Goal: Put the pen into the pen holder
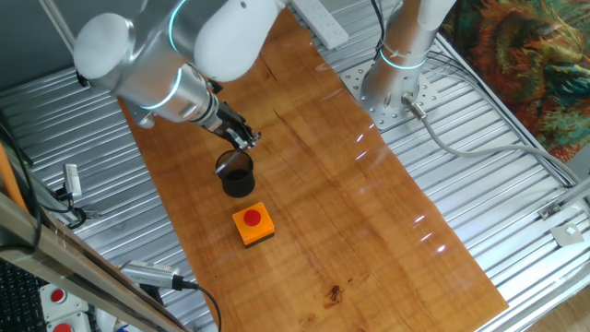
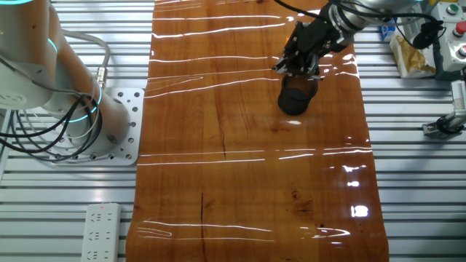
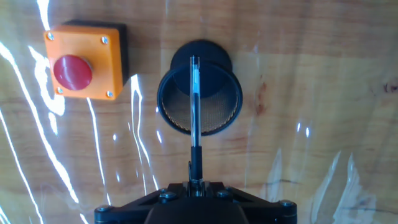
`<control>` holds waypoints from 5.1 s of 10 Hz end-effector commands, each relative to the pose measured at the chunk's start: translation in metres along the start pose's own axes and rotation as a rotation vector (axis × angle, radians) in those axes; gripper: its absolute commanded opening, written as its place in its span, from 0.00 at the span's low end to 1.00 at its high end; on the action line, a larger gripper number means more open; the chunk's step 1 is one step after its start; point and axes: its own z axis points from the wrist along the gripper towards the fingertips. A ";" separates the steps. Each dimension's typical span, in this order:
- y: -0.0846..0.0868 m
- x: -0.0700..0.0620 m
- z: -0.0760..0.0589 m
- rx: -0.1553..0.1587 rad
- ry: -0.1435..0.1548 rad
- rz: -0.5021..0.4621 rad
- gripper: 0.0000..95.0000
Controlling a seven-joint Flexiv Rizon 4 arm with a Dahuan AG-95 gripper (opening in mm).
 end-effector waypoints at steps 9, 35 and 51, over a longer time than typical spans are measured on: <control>-0.004 0.012 0.016 -0.004 0.091 -0.029 0.00; -0.009 -0.015 0.029 0.003 0.256 -0.062 0.00; -0.011 -0.034 0.030 0.026 0.301 -0.076 0.00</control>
